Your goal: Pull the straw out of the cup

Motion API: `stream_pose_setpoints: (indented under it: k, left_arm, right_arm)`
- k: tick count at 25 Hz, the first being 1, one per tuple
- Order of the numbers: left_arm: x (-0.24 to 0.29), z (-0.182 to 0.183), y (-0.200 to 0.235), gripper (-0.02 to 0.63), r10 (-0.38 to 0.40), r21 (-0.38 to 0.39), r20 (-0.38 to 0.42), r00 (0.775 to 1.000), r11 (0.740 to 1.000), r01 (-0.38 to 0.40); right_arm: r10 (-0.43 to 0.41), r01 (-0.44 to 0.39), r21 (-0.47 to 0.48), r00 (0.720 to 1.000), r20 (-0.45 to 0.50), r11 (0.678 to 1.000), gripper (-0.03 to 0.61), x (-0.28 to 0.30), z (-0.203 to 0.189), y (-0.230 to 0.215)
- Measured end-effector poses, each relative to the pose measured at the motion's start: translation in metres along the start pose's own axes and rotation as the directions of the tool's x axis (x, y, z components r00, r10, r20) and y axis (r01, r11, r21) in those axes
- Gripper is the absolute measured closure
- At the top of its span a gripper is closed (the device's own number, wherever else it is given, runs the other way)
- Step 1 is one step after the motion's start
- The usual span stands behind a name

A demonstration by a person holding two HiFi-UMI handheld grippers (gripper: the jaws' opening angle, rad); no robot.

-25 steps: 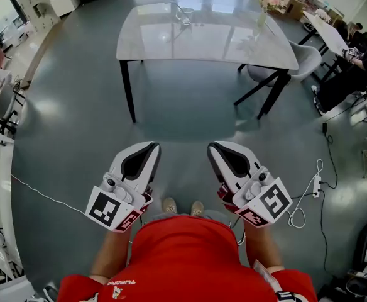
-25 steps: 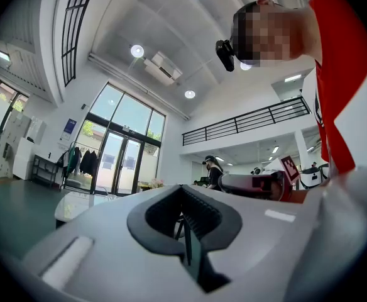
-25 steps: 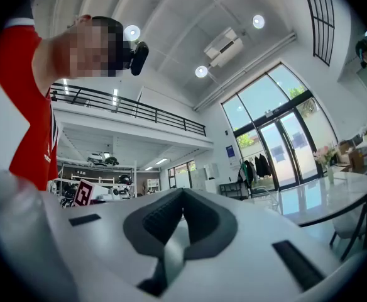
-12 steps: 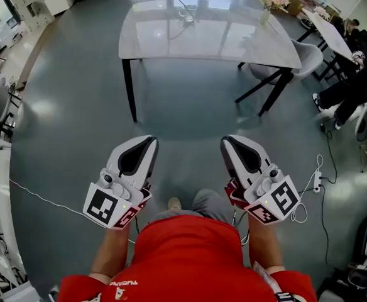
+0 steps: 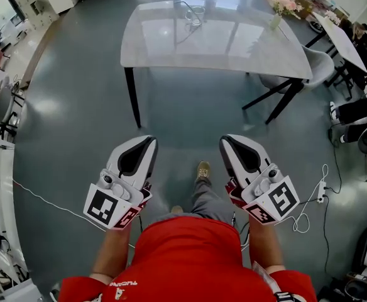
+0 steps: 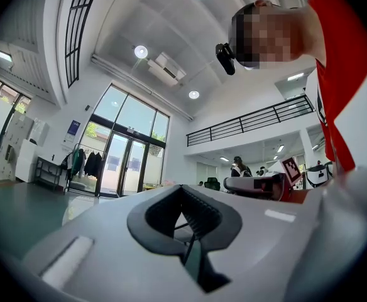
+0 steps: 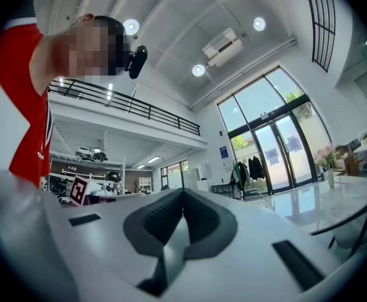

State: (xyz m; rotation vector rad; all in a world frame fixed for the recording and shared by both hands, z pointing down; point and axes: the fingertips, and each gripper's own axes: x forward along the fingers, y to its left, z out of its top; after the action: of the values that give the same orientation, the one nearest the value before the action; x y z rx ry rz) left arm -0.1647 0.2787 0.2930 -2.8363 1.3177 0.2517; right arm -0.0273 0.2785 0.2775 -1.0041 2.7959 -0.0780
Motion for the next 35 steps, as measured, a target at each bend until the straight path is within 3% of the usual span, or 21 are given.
stream_pose_setpoints:
  k: [19, 26, 35]
  left_arm:
    - [0.248, -0.018, 0.088, 0.609, 0.115, 0.047, -0.001, 0.993, 0.992, -0.115]
    - [0.298, -0.027, 0.118, 0.609, 0.139, 0.052, -0.024, 0.99, 0.989, -0.138]
    - [0.354, -0.043, 0.158, 0.609, 0.113, 0.056, -0.03, 0.993, 0.992, -0.111]
  right_arm:
    - [0.087, -0.087, -0.036, 0.996, 0.014, 0.996, 0.578, 0.083, 0.028, -0.264]
    - [0.098, -0.098, -0.042, 0.995, -0.004, 0.994, 0.578, 0.108, 0.023, -0.308]
    - [0.06, -0.062, -0.074, 0.998, -0.024, 0.995, 0.578, 0.145, 0.018, -0.357]
